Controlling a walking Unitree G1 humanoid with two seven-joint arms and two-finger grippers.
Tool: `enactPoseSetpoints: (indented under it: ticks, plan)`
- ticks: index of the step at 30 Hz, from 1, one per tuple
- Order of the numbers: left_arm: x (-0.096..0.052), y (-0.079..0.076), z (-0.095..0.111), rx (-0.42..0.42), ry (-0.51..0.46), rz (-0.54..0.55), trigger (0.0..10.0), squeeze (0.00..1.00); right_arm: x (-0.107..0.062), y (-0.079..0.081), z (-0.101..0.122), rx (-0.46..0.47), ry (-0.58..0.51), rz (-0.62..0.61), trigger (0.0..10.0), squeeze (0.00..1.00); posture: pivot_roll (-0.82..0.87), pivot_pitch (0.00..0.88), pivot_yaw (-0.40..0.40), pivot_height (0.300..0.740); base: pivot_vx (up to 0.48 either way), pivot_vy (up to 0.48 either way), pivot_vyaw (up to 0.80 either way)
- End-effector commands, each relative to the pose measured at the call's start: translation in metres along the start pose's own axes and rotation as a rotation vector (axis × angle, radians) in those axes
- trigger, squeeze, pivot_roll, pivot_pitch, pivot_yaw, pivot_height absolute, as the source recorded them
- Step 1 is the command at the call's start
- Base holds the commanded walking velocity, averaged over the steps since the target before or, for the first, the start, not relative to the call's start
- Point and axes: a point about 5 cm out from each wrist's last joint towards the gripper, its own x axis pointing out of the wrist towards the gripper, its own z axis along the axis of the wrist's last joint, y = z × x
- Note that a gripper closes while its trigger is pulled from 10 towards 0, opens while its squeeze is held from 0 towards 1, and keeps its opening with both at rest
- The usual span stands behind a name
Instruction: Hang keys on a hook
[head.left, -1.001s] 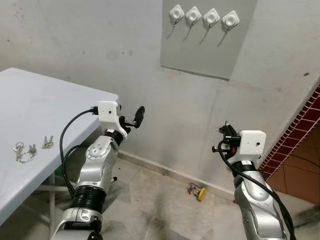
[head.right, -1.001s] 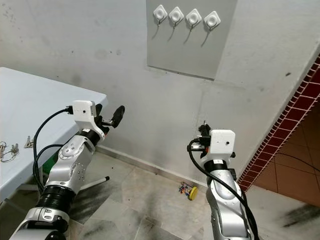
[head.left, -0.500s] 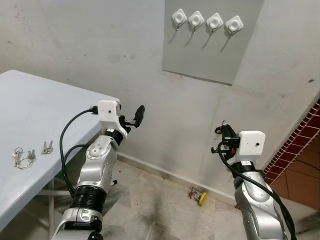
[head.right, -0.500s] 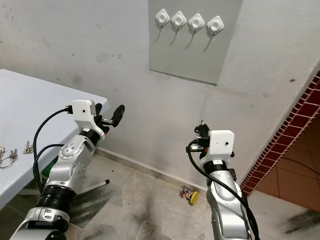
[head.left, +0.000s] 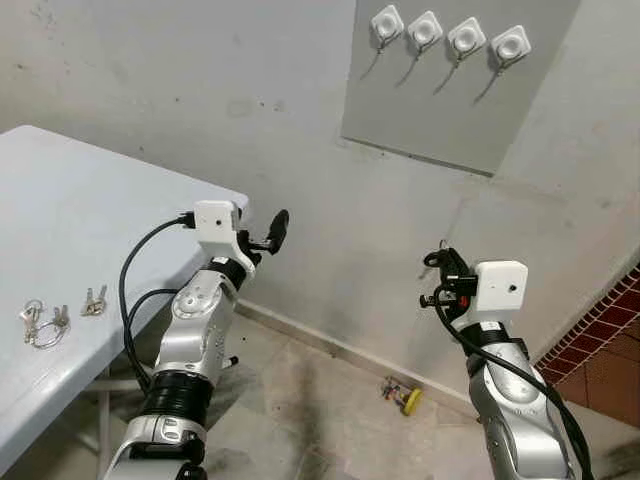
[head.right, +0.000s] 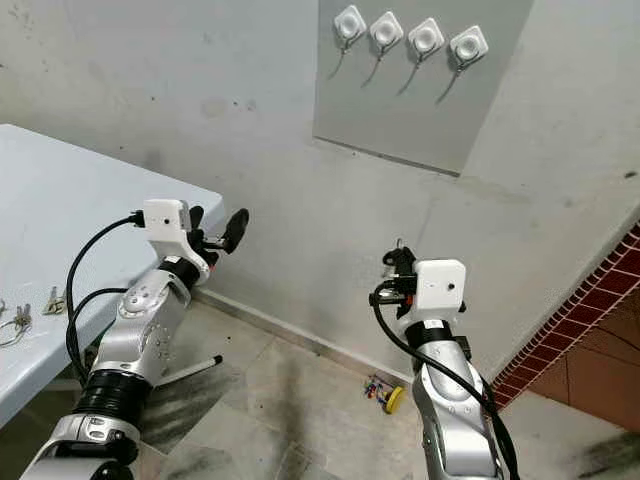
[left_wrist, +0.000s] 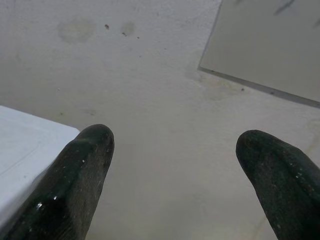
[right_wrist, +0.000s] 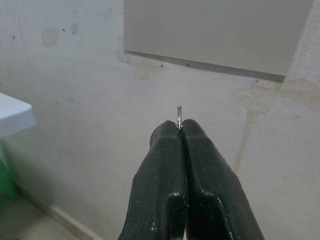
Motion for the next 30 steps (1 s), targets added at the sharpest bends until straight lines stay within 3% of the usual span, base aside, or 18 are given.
enactPoseSetpoints:
  ticks: [1, 30]
  plan:
    - [0.0034, -0.0031, 0.0078, 0.004, -0.025, -0.015, 10.0, 0.0, 0.0003, 0.0005, 0.0093, 0.0, -0.042, 0.007, 10.0, 0.0, -0.05, 0.0, -0.013, 0.74, 0.356, 0.0, 0.0]
    - [0.0033, -0.0035, 0.0082, 0.003, -0.027, -0.013, 10.0, 0.0, -0.0012, 0.0024, 0.0093, 0.005, -0.04, 0.019, 10.0, 0.0, -0.06, 0.0, -0.015, 0.74, 0.375, 0.0, 0.0]
